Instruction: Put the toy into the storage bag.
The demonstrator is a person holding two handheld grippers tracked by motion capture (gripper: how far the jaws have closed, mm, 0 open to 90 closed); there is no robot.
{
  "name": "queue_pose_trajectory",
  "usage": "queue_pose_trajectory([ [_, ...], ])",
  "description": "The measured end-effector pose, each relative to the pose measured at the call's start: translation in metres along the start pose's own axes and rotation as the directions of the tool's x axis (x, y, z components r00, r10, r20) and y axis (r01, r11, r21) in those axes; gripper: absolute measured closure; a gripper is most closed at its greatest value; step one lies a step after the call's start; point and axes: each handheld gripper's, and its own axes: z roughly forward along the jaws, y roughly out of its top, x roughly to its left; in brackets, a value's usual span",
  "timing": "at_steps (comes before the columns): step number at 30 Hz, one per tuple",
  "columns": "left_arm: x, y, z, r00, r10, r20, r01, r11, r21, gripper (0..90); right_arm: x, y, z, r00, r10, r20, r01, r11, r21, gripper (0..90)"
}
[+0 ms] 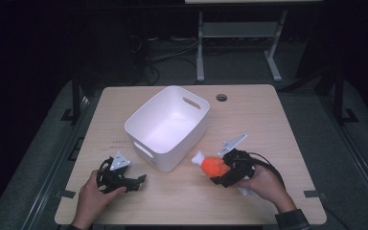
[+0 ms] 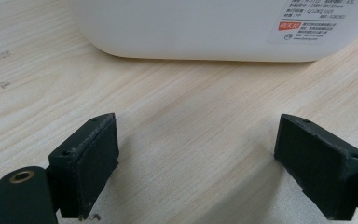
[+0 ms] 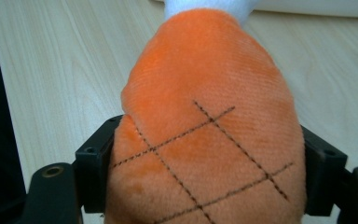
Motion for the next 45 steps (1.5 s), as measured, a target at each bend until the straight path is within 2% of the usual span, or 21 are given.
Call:
queue_pose_trajectory([
  [22,0.000,0.000,0.000,1.0000,0.000,0.001,0.000,1.0000,0.004,12.7,-0.007,0.025,-0.034,0.9987,-0.048,-0.014,0.047,0.9978,-0.046,23.2],
  [45,0.000,0.000,0.000,1.0000,0.000,0.002,-0.001,1.0000,0.006,12.8,-0.011,0.063,-0.060,0.9945,-0.102,-0.023,0.100,0.9914,-0.085,23.1],
])
